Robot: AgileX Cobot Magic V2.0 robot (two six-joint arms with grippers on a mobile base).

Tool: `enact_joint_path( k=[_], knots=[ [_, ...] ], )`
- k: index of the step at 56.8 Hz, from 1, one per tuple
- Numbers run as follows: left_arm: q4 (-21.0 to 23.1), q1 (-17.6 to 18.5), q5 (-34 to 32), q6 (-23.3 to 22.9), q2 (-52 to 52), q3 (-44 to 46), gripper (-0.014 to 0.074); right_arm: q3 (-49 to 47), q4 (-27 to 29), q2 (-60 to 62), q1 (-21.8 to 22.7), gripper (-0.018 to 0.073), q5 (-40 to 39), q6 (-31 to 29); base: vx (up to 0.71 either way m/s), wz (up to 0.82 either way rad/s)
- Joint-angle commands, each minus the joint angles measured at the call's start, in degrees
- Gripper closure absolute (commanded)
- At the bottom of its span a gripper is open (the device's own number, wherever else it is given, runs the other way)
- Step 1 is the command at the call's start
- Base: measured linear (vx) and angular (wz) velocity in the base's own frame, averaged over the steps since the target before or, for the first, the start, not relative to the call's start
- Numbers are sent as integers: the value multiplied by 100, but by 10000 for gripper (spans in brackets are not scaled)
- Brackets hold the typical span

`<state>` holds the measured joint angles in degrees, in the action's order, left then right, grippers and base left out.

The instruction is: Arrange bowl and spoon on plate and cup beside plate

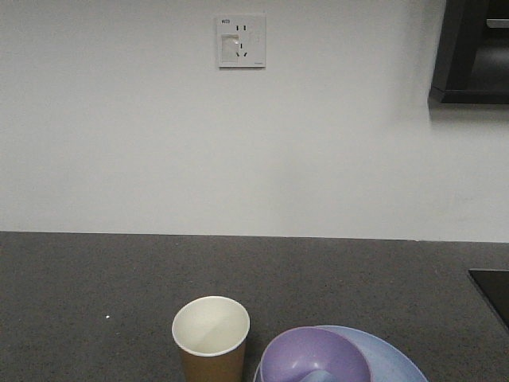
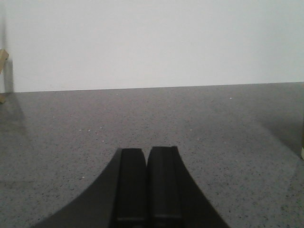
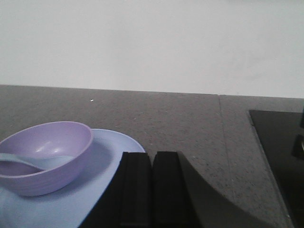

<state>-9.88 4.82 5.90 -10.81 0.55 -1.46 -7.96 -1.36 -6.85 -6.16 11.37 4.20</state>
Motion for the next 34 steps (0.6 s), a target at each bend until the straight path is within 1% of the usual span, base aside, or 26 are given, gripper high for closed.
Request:
enact_joint_path(
  k=[1,5,9,11,19,34],
  knots=[
    [40,2,-490,2,43,139,600,353,-71,371,418,568,-817,404,0,0],
    [40,2,-490,2,43,139,600,708,-71,796,639,568,-832,751,0,0],
    [40,2,-483,2,50,139,600,1028,-77,755,770,568,-997,1024,0,0],
    [40,2,-483,2,44,139,600,996,-77,740,786,568,-754,1091,0,0],
    [40,2,-483,2,44,139,600,995,-77,784,794,568,-615,1110,0,0],
    [40,2,-483,2,44,139,600,995,-77,783,794,568,-608,1105,0,0]
  ],
)
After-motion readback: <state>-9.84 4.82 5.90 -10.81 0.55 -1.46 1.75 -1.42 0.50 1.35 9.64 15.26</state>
